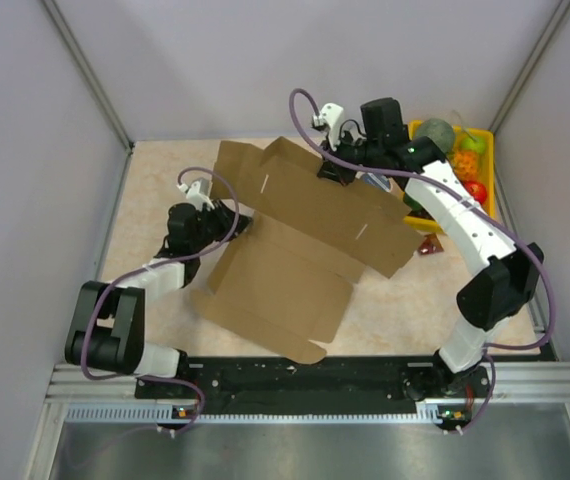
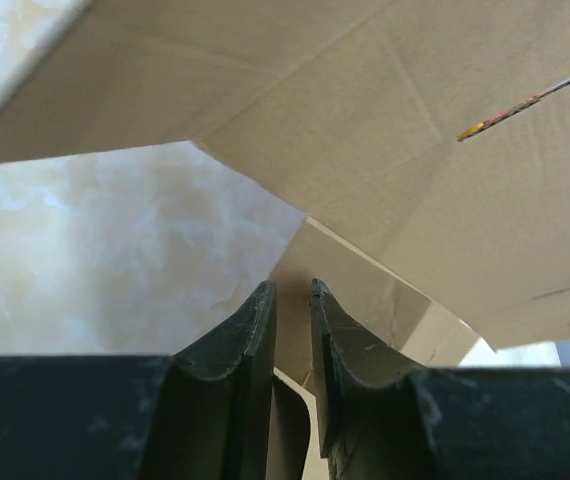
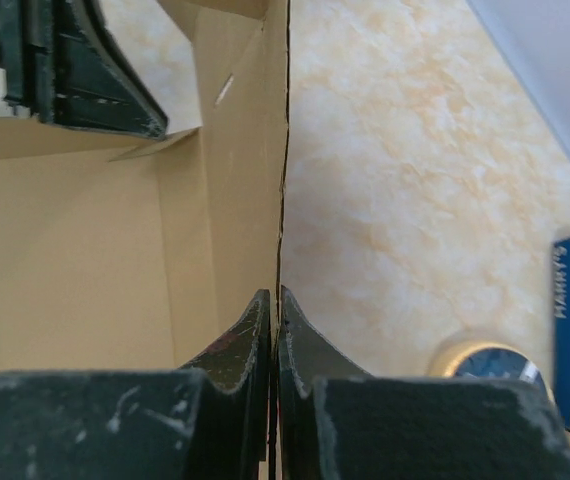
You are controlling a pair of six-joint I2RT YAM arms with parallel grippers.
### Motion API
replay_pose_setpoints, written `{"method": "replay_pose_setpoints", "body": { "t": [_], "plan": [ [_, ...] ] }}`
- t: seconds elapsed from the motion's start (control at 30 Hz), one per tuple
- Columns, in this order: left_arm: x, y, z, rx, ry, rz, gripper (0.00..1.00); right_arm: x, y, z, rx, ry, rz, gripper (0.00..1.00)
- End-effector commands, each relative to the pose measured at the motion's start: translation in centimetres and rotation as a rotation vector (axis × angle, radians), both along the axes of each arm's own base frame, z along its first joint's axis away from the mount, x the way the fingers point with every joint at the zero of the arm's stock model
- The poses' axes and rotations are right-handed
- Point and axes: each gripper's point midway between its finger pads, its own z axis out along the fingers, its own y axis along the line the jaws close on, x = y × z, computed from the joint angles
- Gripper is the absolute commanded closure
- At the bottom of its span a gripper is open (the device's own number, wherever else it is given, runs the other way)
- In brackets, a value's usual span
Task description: Fold the paper box
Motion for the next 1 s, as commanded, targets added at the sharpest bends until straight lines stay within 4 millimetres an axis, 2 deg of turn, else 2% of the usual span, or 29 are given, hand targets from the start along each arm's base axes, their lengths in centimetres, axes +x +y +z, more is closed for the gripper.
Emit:
{"method": "replay_pose_setpoints", "body": {
  "t": [0.0, 0.1, 0.27, 0.3, 0.37, 0.47, 0.53, 0.57, 0.6, 0.63, 0.67, 0.7, 0.73, 0.77, 0.83, 0.87, 0.97],
  "plan": [
    [1.0, -0.2, -0.2, -0.019, -0.043, 0.030, 0.75, 2.5, -1.2, 1.1, -0.087, -0.164, -0.121, 1.00],
    [1.1, 0.4, -1.7, -0.013, -0.007, 0.072, 0.75, 2.0, -0.4, -0.1, -0.152, -0.182, -0.131, 1.00],
    [1.3, 0.8, -3.3, 0.020, 0.048, 0.097, 0.68, 1.7, 0.5, -2.2, -0.248, -0.211, -0.192, 1.00],
    [1.3, 0.7, -3.1, 0.019, 0.043, 0.085, 0.66, 1.6, 0.6, -3.2, -0.265, -0.206, -0.200, 1.00],
    [1.2, 0.7, -3.2, 0.025, 0.053, 0.082, 0.66, 1.7, 1.1, -3.7, -0.291, -0.236, -0.235, 1.00],
    [1.2, 1.3, -2.9, 0.043, 0.057, 0.114, 0.66, 1.2, 1.6, -4.8, -0.319, -0.257, -0.263, 1.00],
    [0.6, 2.0, -3.2, 0.057, 0.080, 0.146, 0.62, 0.5, 2.0, -5.7, -0.367, -0.284, -0.294, 1.00],
    [0.4, 2.2, -2.3, 0.057, 0.059, 0.156, 0.59, 0.3, 2.3, -6.2, -0.379, -0.289, -0.304, 1.00],
    [-0.2, 2.5, -2.5, 0.062, 0.069, 0.165, 0.57, -0.4, 3.1, -6.2, -0.387, -0.309, -0.304, 1.00],
    [-0.6, 2.7, -2.4, 0.063, 0.065, 0.174, 0.53, -0.4, 2.7, -6.2, -0.406, -0.332, -0.339, 1.00],
    [-0.9, 2.9, -1.1, 0.053, 0.033, 0.183, 0.52, -0.6, 2.5, -7.0, -0.428, -0.338, -0.351, 1.00],
    [-1.7, 3.1, -1.2, 0.057, 0.045, 0.186, 0.50, -0.8, 3.1, -6.7, -0.411, -0.368, -0.364, 1.00],
    [-1.9, 3.1, -0.6, 0.058, 0.024, 0.184, 0.48, -0.9, 3.0, -6.9, -0.422, -0.380, -0.373, 1.00],
    [-2.5, 3.0, 1.2, 0.043, -0.027, 0.172, 0.44, -1.3, 3.1, -7.7, -0.445, -0.386, -0.356, 1.00],
    [-3.3, 3.1, 2.4, 0.051, -0.058, 0.162, 0.40, -1.8, 3.9, -7.9, -0.440, -0.413, -0.344, 1.00],
    [-3.7, 3.1, 4.2, 0.049, -0.117, 0.154, 0.35, -2.1, 3.9, -8.6, -0.453, -0.410, -0.333, 1.00],
    [-4.1, 3.8, 7.1, 0.074, -0.217, 0.173, 0.29, -2.4, 4.0, -9.2, -0.441, -0.397, -0.329, 1.00]
  ]
}}
